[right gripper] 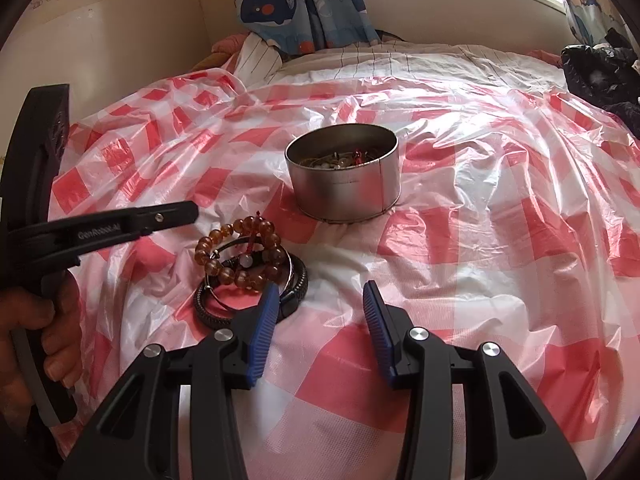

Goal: Organize jewelry

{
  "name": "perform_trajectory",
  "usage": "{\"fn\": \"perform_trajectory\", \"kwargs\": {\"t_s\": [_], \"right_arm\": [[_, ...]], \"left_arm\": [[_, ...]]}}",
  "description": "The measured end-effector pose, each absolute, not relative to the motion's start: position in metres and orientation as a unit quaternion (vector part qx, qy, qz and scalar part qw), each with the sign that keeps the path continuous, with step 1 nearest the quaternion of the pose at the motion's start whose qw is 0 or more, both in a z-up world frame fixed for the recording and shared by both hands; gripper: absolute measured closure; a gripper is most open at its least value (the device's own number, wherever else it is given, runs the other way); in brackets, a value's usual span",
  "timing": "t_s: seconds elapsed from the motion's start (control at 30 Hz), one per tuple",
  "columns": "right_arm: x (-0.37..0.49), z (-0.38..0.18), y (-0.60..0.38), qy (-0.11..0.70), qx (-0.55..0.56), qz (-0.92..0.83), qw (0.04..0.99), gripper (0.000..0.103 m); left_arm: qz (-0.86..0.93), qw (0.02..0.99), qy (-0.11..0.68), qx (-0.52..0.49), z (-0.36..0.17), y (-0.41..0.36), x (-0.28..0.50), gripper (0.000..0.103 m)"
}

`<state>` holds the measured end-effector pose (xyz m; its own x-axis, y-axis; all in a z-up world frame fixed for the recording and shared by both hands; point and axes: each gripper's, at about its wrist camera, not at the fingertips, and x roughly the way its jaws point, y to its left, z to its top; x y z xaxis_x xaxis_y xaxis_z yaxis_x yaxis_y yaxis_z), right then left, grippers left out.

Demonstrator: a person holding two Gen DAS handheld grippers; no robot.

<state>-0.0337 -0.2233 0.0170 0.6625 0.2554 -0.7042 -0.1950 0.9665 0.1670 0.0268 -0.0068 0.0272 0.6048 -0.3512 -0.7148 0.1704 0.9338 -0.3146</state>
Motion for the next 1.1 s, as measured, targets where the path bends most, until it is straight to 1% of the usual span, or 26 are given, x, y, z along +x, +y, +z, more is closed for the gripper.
{"fn": "perform_trajectory", "kwargs": {"t_s": [0.1,0.13,0.17,0.23,0.27,0.33,0.37,0.4,0.43,0.47,0.63,0.73,0.87,1.1], "right_arm": [[-0.033,0.016,-0.222,0.393,0.037,0.124,0.910,0.060],[-0.033,0.016,-0.221,0.394,0.036,0.125,0.910,0.060],[-0.033,0.015,-0.220,0.395,0.036,0.125,0.910,0.060],[-0.035,0.016,-0.219,0.393,0.035,0.126,0.910,0.060],[-0.035,0.016,-0.219,0.393,0.035,0.126,0.910,0.060],[-0.035,0.015,-0.219,0.393,0.036,0.126,0.910,0.060],[-0.035,0.015,-0.219,0.393,0.036,0.126,0.910,0.060],[-0.035,0.015,-0.219,0.394,0.036,0.126,0.910,0.060],[-0.035,0.015,-0.219,0.394,0.036,0.126,0.910,0.060],[-0.035,0.014,-0.219,0.394,0.036,0.127,0.910,0.060],[-0.032,0.014,-0.221,0.394,0.036,0.125,0.910,0.058],[-0.033,0.016,-0.219,0.389,0.031,0.127,0.912,0.058],[-0.030,0.026,-0.209,0.369,0.024,0.148,0.917,0.058],[0.006,0.025,-0.175,0.394,-0.003,0.174,0.903,0.058]], "left_arm": [[-0.173,0.878,0.425,-0.134,0.024,-0.003,0.032,0.102],[-0.178,0.877,0.428,-0.129,0.023,-0.007,0.033,0.092],[-0.179,0.877,0.429,-0.119,0.021,-0.011,0.034,0.073],[-0.180,0.876,0.432,-0.112,0.017,-0.020,0.035,0.061],[-0.189,0.871,0.440,-0.111,0.013,-0.025,0.037,0.060],[-0.195,0.866,0.452,-0.089,0.007,-0.039,0.039,0.060],[-0.189,0.868,0.454,-0.070,0.005,-0.045,0.039,0.063],[-0.187,0.869,0.455,-0.054,0.004,-0.050,0.039,0.074],[-0.191,0.867,0.458,-0.047,0.004,-0.052,0.038,0.088],[-0.195,0.868,0.454,-0.055,0.007,-0.049,0.037,0.093],[-0.186,0.887,0.408,-0.113,0.033,-0.019,0.027,0.093],[-0.159,0.893,0.397,-0.142,0.037,0.005,0.025,0.093],[-0.118,0.888,0.413,-0.162,0.028,0.032,0.027,0.093],[-0.105,0.879,0.434,-0.166,0.014,0.049,0.026,0.092]]}}
